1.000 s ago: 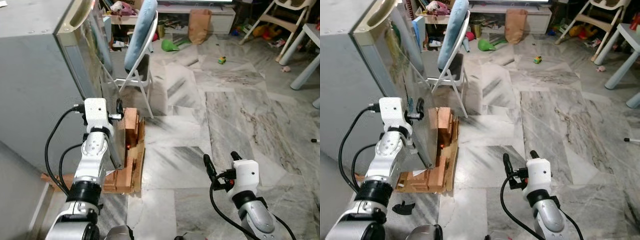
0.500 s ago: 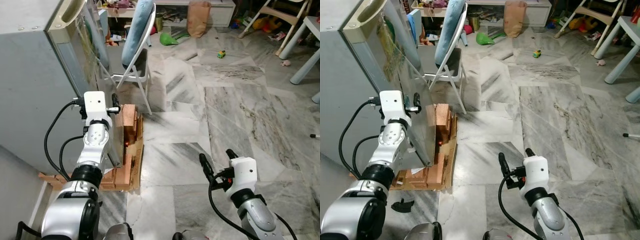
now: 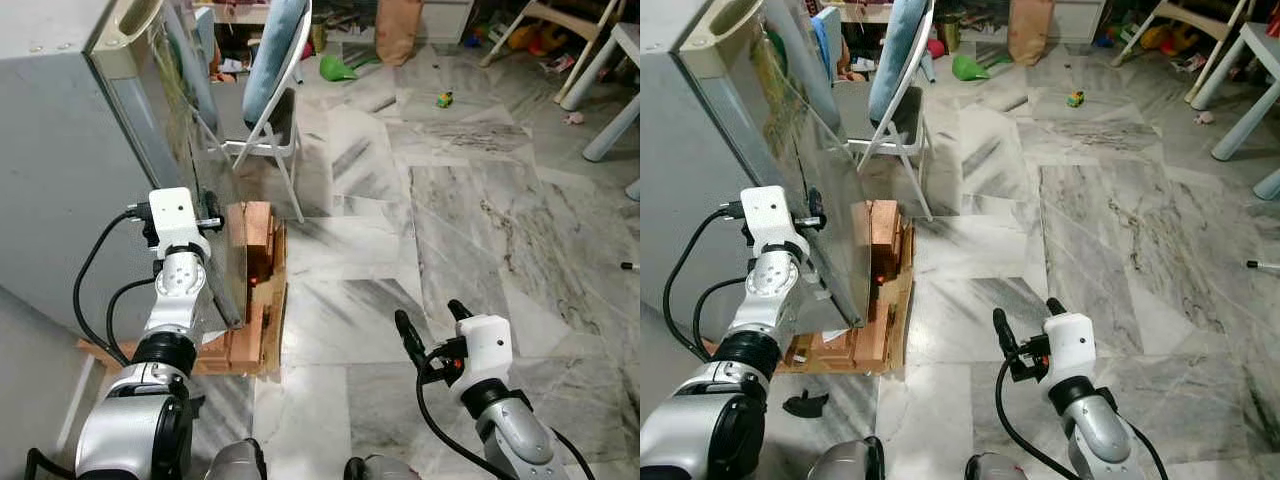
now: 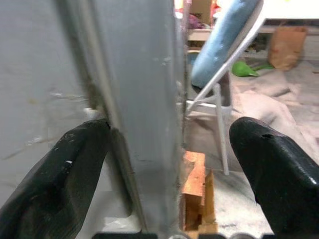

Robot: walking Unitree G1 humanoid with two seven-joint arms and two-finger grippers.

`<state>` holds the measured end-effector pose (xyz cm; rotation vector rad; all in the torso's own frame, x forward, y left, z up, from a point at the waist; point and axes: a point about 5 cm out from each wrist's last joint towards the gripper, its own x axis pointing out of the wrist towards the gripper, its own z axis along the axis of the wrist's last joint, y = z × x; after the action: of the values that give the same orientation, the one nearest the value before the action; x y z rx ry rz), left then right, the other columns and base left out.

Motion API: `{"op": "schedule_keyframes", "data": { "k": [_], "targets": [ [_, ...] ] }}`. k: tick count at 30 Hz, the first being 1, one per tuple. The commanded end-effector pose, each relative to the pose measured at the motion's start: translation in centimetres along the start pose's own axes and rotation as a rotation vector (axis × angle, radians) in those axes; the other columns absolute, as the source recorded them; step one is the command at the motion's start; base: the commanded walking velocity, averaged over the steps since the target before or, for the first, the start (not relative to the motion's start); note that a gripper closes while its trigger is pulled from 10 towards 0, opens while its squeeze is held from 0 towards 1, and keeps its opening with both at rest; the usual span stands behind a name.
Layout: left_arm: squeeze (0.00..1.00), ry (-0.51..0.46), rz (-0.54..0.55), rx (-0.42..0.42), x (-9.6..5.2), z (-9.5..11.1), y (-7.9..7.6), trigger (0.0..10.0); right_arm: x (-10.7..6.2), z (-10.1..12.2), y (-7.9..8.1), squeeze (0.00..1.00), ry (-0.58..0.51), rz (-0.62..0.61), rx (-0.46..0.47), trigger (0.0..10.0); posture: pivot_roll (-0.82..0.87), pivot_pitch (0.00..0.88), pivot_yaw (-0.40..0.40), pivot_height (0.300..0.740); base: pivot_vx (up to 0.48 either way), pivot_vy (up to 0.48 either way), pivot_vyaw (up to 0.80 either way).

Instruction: Restocking fridge

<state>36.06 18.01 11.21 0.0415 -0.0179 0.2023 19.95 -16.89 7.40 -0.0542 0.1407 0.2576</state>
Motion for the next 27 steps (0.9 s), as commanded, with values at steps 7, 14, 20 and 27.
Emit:
{"op": "schedule_keyframes", "data": {
  "k": [7, 14, 20, 27],
  "targets": [
    [0.00, -0.031, -0.057, 0.019, 0.7, 1.2, -1.0, 10.0, 0.1, 0.4, 0.1, 0.00, -0.006, 0.020, -0.012, 10.0, -0.03, 0.136, -0.009, 0.740, 0.000, 0.000, 0.00],
    [0.00, -0.039, -0.042, 0.029, 2.0, 2.8, -0.9, 10.0, -1.2, 0.3, 0.4, 0.00, -0.015, 0.089, -0.023, 10.0, -0.05, 0.137, -0.005, 0.740, 0.000, 0.000, 0.00],
    [0.00, -0.078, -0.185, -0.002, 2.5, 5.0, -4.0, 10.0, -2.7, -0.6, 1.5, 0.00, -0.007, 0.117, 0.007, 10.0, -0.04, 0.134, -0.005, 0.740, 0.000, 0.000, 0.00],
    [0.00, -0.352, -0.859, -0.049, -2.4, 12.6, -17.3, 10.0, -3.9, -0.6, 2.7, 0.00, -0.010, 0.105, 0.031, 10.0, -0.04, 0.127, 0.017, 0.740, 0.000, 0.000, 0.00]
  ]
}}
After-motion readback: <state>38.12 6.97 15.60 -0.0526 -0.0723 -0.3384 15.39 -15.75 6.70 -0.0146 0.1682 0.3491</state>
